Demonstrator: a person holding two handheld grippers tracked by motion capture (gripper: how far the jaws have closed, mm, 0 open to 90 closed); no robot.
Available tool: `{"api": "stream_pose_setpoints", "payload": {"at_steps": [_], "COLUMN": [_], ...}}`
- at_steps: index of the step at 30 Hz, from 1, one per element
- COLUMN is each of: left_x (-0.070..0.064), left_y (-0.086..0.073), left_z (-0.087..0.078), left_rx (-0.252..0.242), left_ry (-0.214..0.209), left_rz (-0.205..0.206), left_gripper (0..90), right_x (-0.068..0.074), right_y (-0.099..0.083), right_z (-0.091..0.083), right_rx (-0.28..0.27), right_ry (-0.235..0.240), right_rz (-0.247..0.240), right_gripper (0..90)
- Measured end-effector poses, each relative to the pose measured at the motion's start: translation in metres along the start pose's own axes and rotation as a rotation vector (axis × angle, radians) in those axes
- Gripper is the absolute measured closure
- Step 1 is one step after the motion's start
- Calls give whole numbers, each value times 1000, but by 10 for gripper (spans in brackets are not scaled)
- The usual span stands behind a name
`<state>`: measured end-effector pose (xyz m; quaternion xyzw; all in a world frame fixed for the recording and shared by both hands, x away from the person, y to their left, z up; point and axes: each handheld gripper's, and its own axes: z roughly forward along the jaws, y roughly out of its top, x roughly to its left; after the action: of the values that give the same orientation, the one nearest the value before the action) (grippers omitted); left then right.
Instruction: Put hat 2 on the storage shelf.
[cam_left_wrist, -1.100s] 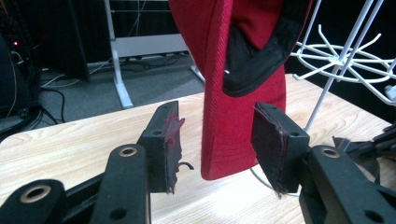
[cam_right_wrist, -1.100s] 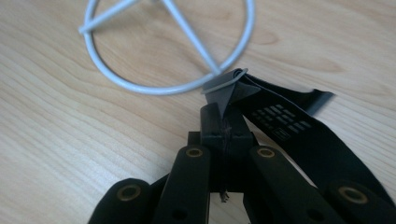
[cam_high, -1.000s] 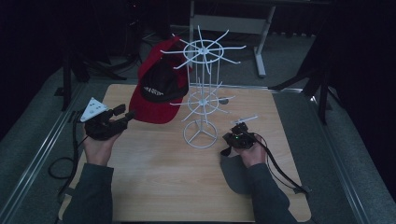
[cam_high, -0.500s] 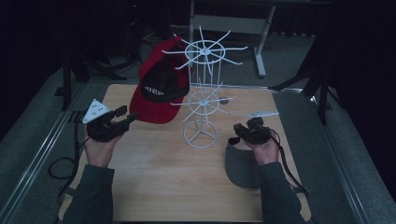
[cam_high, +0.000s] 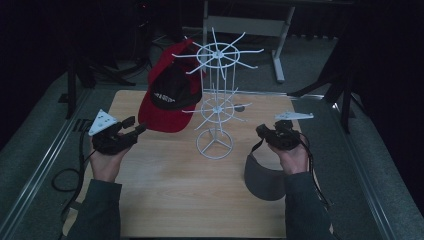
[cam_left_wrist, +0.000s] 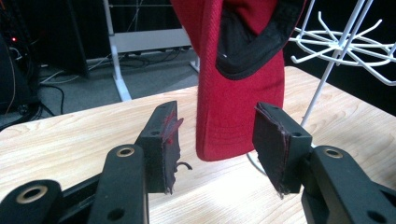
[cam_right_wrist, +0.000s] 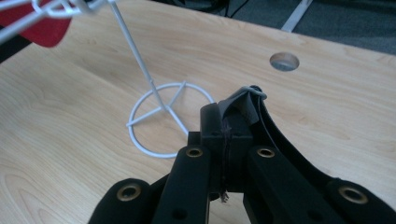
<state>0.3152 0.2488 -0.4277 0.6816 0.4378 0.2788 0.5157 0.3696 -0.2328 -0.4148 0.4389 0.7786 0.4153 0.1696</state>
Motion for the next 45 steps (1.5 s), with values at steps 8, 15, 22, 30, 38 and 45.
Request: {"api": "stream_pose_setpoints", "payload": {"at_steps": [8, 15, 22, 30, 38, 45], "left_x": [1, 0, -4, -5, -6, -6], "left_y": [-1, -5, -8, -17, -20, -21], "left_z": [-3, -3, 2, 4, 6, 6], "left_rx": [-6, -3, 8, 13, 19, 30], "left_ry": [1, 0, -1, -8, -16, -17], "left_rz": [-2, 9, 21, 3, -4, -5], "left_gripper": [513, 511, 508, 503, 500, 499], "right_x": [-1, 1, 4, 6, 8, 8], "right_y": [6, 11, 17, 28, 34, 37], "right_z": [-13, -24, -35, -44, -48, -48], "right_rx": [-43, -74, -106, -133, -161, -177], "right_ry": [11, 25, 36, 33, 38, 41], "right_rz": [6, -4, -10, -32, -35, -38], "right_gripper": [897, 898, 897, 897, 898, 898]}}
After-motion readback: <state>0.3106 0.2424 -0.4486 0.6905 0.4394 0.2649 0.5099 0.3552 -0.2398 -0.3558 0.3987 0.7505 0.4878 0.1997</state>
